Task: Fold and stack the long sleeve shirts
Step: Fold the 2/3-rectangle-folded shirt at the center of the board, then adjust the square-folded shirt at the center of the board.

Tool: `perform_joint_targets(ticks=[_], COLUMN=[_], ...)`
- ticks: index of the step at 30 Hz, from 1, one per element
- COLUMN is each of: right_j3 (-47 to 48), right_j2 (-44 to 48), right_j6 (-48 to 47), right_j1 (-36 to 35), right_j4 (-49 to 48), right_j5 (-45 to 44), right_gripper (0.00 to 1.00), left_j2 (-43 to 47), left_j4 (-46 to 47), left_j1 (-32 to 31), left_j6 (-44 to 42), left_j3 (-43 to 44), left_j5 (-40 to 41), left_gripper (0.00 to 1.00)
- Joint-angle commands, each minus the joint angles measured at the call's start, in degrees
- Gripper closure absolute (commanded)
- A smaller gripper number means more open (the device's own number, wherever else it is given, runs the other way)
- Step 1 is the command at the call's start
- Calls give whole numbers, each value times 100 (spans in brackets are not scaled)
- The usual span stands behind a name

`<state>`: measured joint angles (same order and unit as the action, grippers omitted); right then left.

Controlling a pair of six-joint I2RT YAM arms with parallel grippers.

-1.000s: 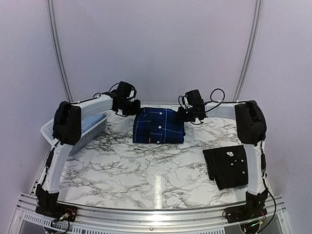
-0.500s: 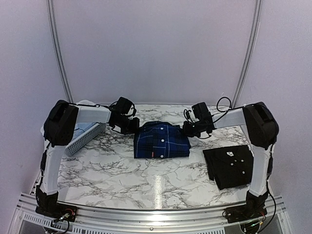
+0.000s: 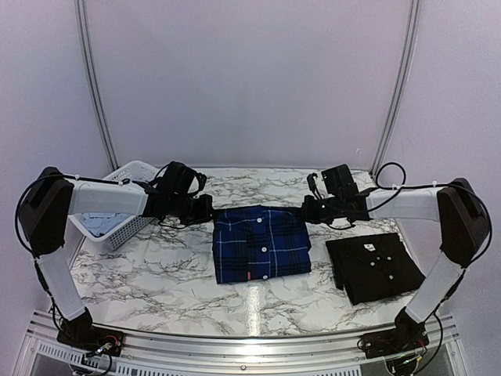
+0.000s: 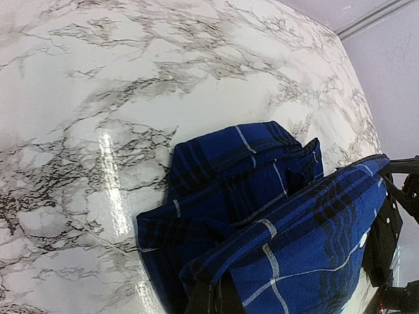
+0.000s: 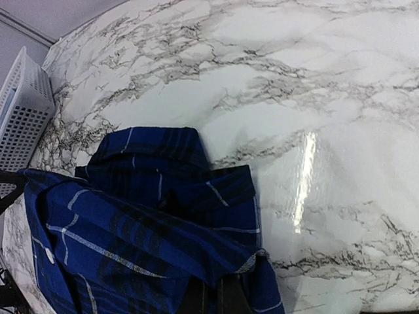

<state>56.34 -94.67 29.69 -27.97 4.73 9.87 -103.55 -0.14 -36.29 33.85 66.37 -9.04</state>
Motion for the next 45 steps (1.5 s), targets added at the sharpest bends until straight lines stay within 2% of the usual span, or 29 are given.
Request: perform_joint_targets(ticks=[1, 3, 8, 11, 13, 17, 23, 28, 33, 37, 45], right_j3=[714, 1035, 1511, 1596, 1637, 1574, 1915, 2308, 2751, 2940, 2824], right_j2=[-579, -910, -1022, -851, -775, -668, -1201, -1845, -2522, -2810, -2519], right_j6=[-199, -264, -496, -661, -738, -712, -707, -668, -668, -568, -502], right_j1=[132, 222, 193, -10, -255, -767, -1307, -1405, -1293, -1109, -688], right_j4=[116, 145, 391, 597, 729, 685, 409, 254, 395, 439, 442], right_j5=[-580, -500, -530, -801, -917, -932, -575, -442, -528, -483, -491], right_gripper=[100, 90, 55, 49, 48, 49, 63, 65, 65, 61, 44], left_j2=[-221, -451, -600, -402, -226, 363, 664, 292, -121, -402, -456], left_j4=[-62, -86, -389, -532, -622, -686, -698, -636, -522, -504, -480], left_j1=[375, 446, 485, 483, 478, 342, -221, -570, -616, -622, -616], left_j6=[229, 175, -82, -173, -201, -262, -147, -11, 71, 162, 143], left_j3=[-53, 136, 611, 629, 560, 236, -82, -119, -300, -545, -827], left_j5=[612, 614, 726, 866, 943, 1083, 542, 437, 425, 435, 572], left_gripper=[100, 98, 55, 40, 38, 43, 69, 87, 93, 95, 96])
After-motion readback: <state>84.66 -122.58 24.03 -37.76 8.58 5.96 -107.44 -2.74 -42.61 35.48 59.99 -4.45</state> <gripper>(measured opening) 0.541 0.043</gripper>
